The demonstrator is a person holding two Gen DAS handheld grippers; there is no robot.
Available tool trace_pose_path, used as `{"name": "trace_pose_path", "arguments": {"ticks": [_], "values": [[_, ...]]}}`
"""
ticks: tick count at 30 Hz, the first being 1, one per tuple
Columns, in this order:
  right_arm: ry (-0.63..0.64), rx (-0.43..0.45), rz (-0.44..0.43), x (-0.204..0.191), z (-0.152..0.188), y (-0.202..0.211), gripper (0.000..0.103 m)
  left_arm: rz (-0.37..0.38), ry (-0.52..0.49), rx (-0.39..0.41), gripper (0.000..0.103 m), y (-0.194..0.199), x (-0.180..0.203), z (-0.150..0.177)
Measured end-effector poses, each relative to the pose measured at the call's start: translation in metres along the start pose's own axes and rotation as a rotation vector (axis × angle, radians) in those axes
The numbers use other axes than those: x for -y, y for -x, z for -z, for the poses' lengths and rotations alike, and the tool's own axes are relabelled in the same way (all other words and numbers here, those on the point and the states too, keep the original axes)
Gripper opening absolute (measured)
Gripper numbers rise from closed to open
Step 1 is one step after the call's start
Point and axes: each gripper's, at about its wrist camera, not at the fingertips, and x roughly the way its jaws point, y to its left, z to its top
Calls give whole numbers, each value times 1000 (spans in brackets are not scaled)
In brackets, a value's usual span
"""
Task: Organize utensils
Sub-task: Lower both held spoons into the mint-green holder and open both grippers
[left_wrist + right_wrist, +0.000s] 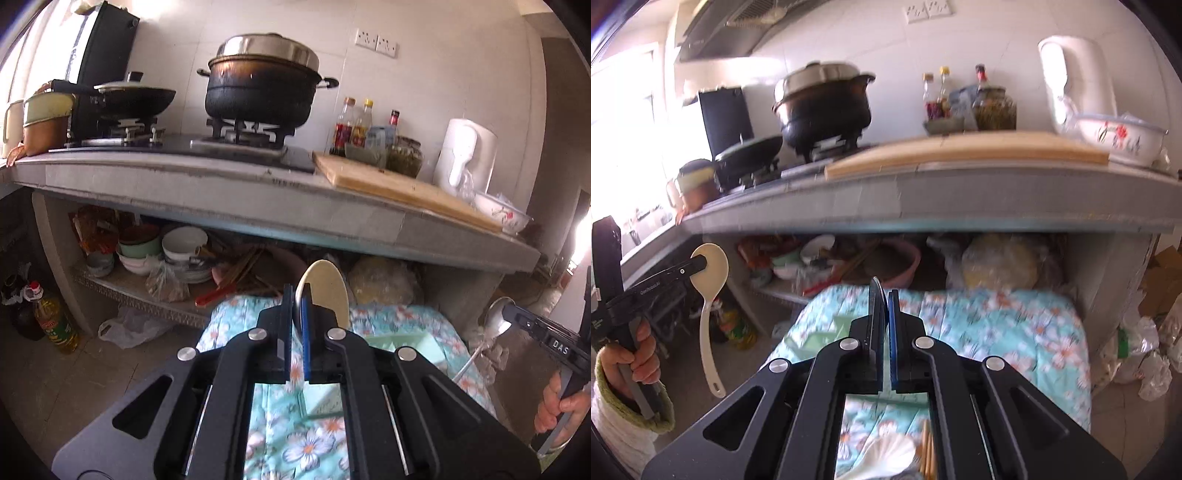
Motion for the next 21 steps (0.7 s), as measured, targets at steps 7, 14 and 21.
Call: {"name": "trace_pose_path", "arguments": {"ticks": [7, 14, 21], "values": [[-19, 69, 57, 28, -34, -14, 3, -128, -95, 127, 3, -39, 36, -13], [4, 30, 109, 40, -30, -58, 3, -209, -181, 157, 3, -80, 47, 6], [46, 8, 121, 37, -18, -81, 3, -234, -240, 191, 3, -98, 49, 22]]}}
